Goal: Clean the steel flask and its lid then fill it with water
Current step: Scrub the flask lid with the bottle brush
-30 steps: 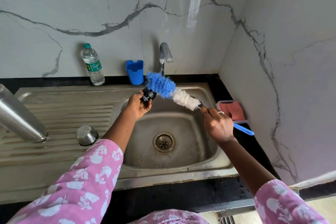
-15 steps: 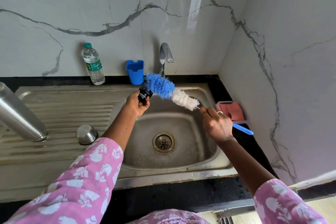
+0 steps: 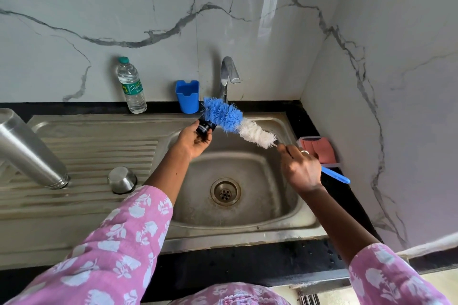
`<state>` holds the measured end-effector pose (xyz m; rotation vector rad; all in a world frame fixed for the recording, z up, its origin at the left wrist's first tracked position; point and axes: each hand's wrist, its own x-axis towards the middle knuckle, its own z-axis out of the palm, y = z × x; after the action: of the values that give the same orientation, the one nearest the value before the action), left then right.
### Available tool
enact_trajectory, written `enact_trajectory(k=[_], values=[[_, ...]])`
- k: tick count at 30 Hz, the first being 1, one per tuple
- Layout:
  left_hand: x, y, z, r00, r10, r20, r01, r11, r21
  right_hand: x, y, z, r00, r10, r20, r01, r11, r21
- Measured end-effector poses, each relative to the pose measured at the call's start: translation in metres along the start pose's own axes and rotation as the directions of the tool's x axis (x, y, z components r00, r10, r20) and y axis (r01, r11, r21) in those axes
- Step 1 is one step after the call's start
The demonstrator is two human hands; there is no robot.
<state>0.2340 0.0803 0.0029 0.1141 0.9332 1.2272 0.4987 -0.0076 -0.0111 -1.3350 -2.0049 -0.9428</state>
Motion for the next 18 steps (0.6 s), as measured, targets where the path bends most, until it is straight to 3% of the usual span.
enact_trajectory(k=[4, 12, 18], values=[[-0.005, -0.005, 0.0, 0.994, -0.063, 0.09, 0.061, 0.998, 0.025, 0.01, -0.007, -0.002, 1.0, 0.014, 0.0, -0.014, 0.999, -0.029], [-0.007, 0.004, -0.009, 0.985, -0.051, 0.165, 0.063, 0.996, -0.065, -0.009, 0.008, -0.01, 0.999, -0.014, -0.036, 0.013, 0.999, -0.031], [-0.01, -0.002, -0.004, 0.968, -0.078, 0.24, 0.092, 0.995, -0.05, -0.003, 0.004, -0.001, 0.998, 0.059, -0.032, -0.059, 0.998, -0.007]])
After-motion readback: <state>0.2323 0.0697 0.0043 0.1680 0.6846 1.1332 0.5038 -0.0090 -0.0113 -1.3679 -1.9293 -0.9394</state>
